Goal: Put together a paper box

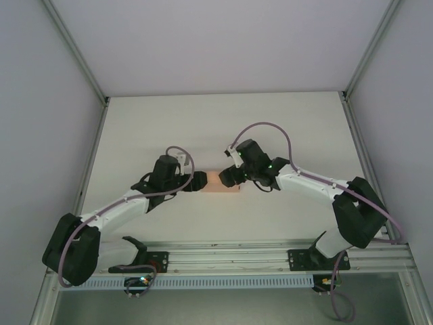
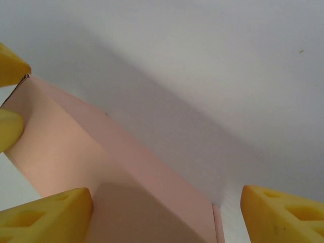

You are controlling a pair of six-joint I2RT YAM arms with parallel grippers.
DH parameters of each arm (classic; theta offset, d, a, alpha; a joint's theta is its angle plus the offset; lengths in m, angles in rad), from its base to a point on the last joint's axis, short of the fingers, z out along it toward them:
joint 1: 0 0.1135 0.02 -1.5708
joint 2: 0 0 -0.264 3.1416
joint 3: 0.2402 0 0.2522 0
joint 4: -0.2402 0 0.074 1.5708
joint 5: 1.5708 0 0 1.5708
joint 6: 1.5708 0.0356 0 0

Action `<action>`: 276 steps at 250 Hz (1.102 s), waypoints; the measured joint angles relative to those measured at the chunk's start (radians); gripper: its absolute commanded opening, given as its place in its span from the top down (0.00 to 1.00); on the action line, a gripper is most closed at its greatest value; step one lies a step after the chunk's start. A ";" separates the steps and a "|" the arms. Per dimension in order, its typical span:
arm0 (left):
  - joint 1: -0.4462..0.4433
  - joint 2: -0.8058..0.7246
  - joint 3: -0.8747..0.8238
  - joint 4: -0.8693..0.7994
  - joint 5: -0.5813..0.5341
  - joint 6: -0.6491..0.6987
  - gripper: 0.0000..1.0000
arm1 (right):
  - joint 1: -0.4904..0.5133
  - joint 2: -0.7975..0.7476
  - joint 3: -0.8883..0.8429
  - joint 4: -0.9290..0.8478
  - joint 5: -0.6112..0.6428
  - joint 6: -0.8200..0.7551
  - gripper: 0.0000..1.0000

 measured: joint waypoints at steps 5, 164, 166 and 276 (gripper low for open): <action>0.001 0.000 -0.006 0.013 0.004 0.000 0.22 | -0.001 0.000 -0.002 0.003 -0.001 -0.004 0.18; 0.003 -0.006 -0.041 0.086 0.029 0.004 0.24 | -0.022 0.100 0.180 -0.203 -0.259 -0.693 0.15; 0.003 -0.008 -0.041 0.085 0.029 0.005 0.24 | -0.022 0.105 0.183 -0.208 -0.260 -0.698 0.16; 0.005 -0.042 -0.038 0.035 0.013 0.027 0.13 | 0.002 0.238 0.252 -0.298 -0.138 -0.817 0.68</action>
